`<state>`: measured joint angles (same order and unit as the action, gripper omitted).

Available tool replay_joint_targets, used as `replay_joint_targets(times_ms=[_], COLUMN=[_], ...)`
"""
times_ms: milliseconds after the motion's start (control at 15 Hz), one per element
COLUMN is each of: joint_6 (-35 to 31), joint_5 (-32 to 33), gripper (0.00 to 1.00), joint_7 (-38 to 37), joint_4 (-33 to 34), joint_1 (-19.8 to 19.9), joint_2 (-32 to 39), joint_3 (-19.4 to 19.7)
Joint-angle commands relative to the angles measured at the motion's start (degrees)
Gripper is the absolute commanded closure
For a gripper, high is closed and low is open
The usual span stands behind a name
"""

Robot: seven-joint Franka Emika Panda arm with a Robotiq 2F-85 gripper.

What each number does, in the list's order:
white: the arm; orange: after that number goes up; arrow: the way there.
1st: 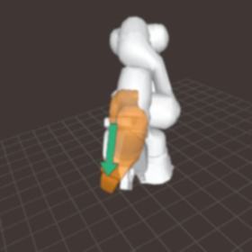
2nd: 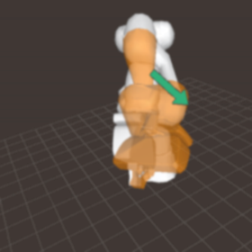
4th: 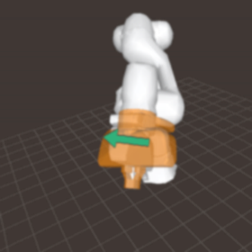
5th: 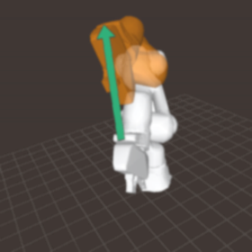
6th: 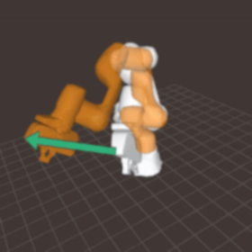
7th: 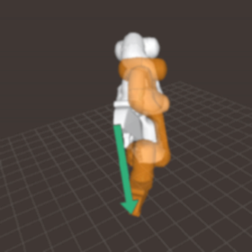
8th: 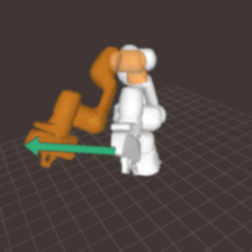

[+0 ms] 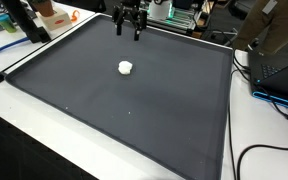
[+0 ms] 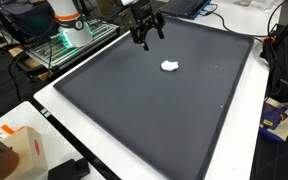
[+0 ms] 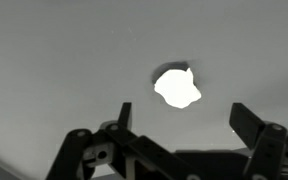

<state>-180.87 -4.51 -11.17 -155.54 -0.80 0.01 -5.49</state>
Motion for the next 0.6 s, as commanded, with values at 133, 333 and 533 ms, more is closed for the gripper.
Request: replay_joint_targets(times_ms=[133,333,533], joint_6=[-9.4,-14.6,-18.8], joint_5=[0.7,-1.5,-3.1], gripper=[0.0,0.0,0.0], joint_7=[2.4,4.2,6.2], joint_4=[-1.5,-1.7,-2.3], joint_1=[-0.2,-4.9,-8.6], joint_2=[5.8,8.9,10.8], joint_3=[1.7,4.8,4.6])
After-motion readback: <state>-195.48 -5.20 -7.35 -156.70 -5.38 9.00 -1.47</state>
